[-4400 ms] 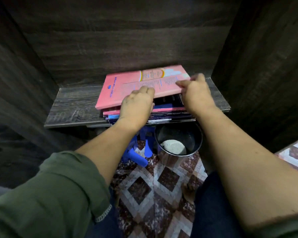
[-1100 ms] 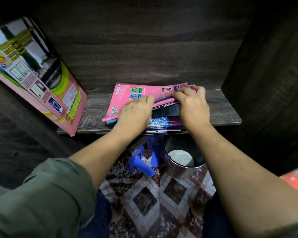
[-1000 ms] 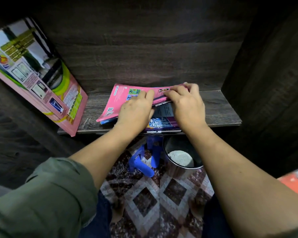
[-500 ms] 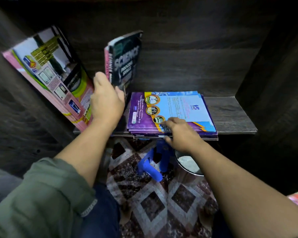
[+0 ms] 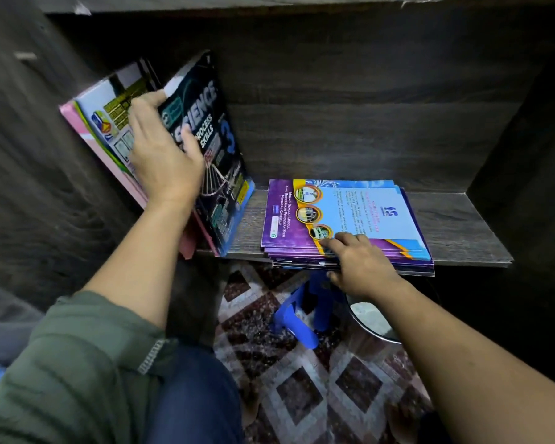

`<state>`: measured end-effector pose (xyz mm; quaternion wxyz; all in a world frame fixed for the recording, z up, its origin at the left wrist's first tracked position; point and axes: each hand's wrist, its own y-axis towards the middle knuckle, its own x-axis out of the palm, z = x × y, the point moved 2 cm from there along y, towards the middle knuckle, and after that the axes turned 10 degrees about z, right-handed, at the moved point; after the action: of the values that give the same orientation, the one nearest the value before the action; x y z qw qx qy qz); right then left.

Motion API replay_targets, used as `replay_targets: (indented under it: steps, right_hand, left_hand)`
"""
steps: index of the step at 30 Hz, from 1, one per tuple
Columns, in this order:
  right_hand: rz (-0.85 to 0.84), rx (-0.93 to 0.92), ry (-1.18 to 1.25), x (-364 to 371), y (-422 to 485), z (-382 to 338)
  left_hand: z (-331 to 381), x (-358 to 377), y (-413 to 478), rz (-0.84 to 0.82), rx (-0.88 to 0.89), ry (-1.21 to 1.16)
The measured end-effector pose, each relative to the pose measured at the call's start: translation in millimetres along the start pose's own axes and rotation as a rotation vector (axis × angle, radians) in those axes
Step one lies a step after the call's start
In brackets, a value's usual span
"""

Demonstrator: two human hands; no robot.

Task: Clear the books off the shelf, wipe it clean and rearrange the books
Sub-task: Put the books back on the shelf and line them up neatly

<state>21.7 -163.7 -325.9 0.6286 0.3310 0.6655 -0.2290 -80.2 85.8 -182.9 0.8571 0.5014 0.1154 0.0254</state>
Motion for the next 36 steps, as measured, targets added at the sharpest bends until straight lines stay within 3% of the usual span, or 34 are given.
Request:
replay_targets:
  steps: [4, 9, 16, 23, 26, 32, 36]
  right_hand:
    - [-0.004, 0.006, 0.002, 0, 1, -1]
    - [-0.005, 0.008, -0.006, -1, 1, -2]
    - [-0.015, 0.0, 0.005, -2, 0, 0]
    - [-0.036, -0.009, 0.036, -4, 2, 4]
    - [-0.054, 0.016, 0.043, -9, 2, 9]
    - [-0.063, 0.171, -0.037, -12, 0, 37]
    - [-0.065, 0.195, -0.017, -9, 2, 47]
  left_hand:
    - [-13, 0, 6, 0.037, 0.062, 0.081]
    - [-30, -8, 15, 0.08, -0.014, 0.175]
    - [-38, 6, 11, 0.025, -0.055, 0.704]
    - [-29, 3, 0, -0.036, -0.032, 0.704]
    - [-1, 4, -20, -0.191, 0.033, 0.563]
    - [51, 37, -95, -0.63, 0.519, 0.309]
    - [53, 56, -146, -1.048, 0.679, 0.19]
